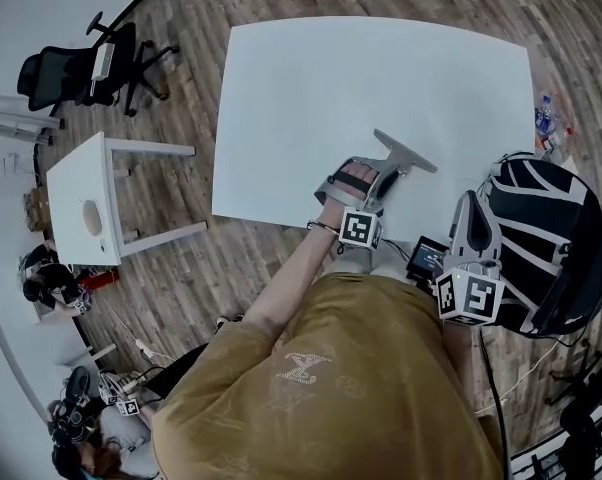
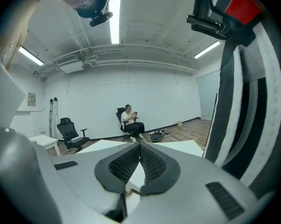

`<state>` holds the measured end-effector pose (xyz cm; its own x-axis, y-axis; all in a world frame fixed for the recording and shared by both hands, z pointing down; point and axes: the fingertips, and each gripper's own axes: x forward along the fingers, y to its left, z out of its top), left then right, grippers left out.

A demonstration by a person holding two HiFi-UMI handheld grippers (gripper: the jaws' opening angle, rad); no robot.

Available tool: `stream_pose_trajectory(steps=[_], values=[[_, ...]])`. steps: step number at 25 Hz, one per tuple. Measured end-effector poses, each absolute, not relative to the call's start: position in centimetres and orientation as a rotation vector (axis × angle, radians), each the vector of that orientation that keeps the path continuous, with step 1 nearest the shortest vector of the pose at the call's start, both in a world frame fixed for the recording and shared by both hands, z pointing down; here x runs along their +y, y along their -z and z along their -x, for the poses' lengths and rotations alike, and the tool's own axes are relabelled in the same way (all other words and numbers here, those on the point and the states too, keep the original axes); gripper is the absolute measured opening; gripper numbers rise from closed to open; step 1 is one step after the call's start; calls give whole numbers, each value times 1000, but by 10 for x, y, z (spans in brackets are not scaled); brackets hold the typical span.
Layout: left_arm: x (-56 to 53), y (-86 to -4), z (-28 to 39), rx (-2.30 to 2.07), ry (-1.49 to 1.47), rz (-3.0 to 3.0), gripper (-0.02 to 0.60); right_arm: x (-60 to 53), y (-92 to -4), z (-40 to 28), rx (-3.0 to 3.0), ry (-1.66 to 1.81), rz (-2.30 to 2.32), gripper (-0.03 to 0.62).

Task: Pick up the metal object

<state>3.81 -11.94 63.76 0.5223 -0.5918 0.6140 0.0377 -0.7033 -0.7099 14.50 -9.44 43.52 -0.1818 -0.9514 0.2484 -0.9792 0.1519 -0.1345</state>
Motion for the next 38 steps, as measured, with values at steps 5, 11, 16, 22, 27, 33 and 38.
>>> stream_pose_trajectory(steps=[5, 11, 16, 22, 27, 33, 38], values=[[-118, -651, -40, 387, 1207, 2052, 115, -100, -441, -149, -2293, -419, -1931, 8], [-125, -660, -45, 369, 1210, 2043, 114, -106, -447, -149, -2290, -429, -1920, 8], [-130, -663, -51, 364, 1196, 2061, 114, -108, -452, -151, -2271, -441, -1923, 8], [-130, -665, -54, 350, 1180, 2060, 103, -113, -453, -148, -2268, -444, -1919, 8], [-132, -663, -56, 350, 1179, 2041, 43, -114, -453, -147, -2265, -437, -1927, 8], [-140, -648, -58, 410, 1143, 2057, 18, -113, -448, -149, -2267, -422, -1943, 8], [-149, -627, -58, 502, 1116, 2119, 9, -110, -446, -150, -2269, -412, -1952, 8]])
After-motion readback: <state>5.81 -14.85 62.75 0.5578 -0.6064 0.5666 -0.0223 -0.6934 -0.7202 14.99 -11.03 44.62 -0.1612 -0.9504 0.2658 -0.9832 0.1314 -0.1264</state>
